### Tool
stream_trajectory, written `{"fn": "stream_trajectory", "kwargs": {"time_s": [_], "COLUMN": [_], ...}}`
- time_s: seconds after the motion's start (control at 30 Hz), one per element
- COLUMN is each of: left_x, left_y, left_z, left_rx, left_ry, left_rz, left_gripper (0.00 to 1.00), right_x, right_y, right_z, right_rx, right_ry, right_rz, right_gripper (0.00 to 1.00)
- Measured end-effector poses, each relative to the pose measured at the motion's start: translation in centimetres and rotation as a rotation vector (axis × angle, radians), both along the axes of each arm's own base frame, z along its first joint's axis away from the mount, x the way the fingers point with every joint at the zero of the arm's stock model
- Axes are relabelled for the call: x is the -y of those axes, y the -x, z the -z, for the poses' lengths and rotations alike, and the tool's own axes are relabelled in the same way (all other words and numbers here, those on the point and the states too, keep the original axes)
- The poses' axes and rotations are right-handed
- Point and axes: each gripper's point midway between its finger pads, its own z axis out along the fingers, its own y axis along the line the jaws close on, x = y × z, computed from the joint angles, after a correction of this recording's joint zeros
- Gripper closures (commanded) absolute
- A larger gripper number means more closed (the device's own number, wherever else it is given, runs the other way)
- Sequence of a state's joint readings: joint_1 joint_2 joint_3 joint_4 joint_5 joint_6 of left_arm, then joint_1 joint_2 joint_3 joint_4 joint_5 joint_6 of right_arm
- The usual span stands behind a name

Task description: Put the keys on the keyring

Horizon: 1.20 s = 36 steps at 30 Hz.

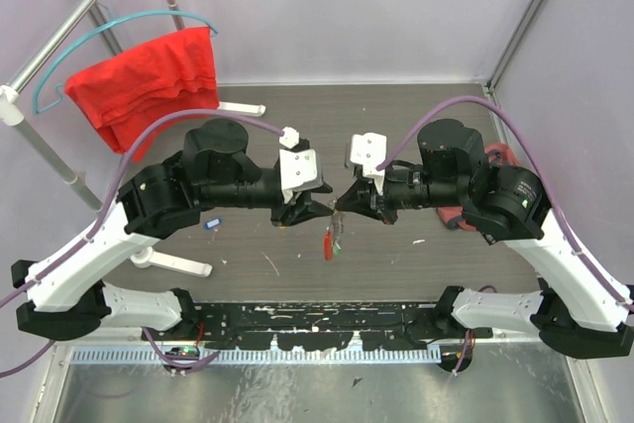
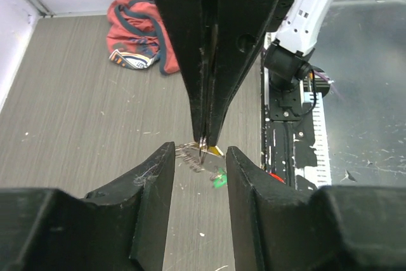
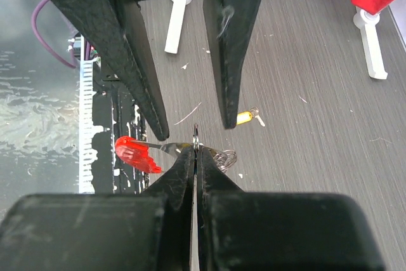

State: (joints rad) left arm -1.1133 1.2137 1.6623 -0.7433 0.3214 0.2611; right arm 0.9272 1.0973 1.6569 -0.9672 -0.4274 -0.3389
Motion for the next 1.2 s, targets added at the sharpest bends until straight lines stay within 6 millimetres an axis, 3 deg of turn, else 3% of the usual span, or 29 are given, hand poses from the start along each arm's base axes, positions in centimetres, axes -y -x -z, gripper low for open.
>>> {"fn": "stream_trajectory", "kwargs": {"time_s": [0.33, 0.53, 1.03, 1.2], "left_x": [0.7, 0.8, 0.7, 0.8], "left_y": [0.6, 0.6, 0.7, 0.6], "left_z": [1.5, 1.2, 0.9, 1.0], "left_rx": [-0.026, -0.020, -0.013, -0.013], "left_ry": [-0.047, -0.043, -0.038, -0.039], "left_rz": [0.054, 0.062, 0.065, 0.064], "left_gripper": [0.75, 0.69, 0.79, 0.97], "right_x": [0.1, 0.1, 0.1, 0.2], "right_y": [0.2, 0.2, 0.1, 0.3], "right_z": [-0.1, 0.0, 0.4, 0.3], "right_rx": [0.001, 0.000, -0.003, -0.002], "right_ry": [-0.004, -0.003, 0.005, 0.002], "right_rz": [-0.004, -0.006, -0.007, -0.009], "right_gripper": [0.99, 0.99, 0.99, 0.99]}}
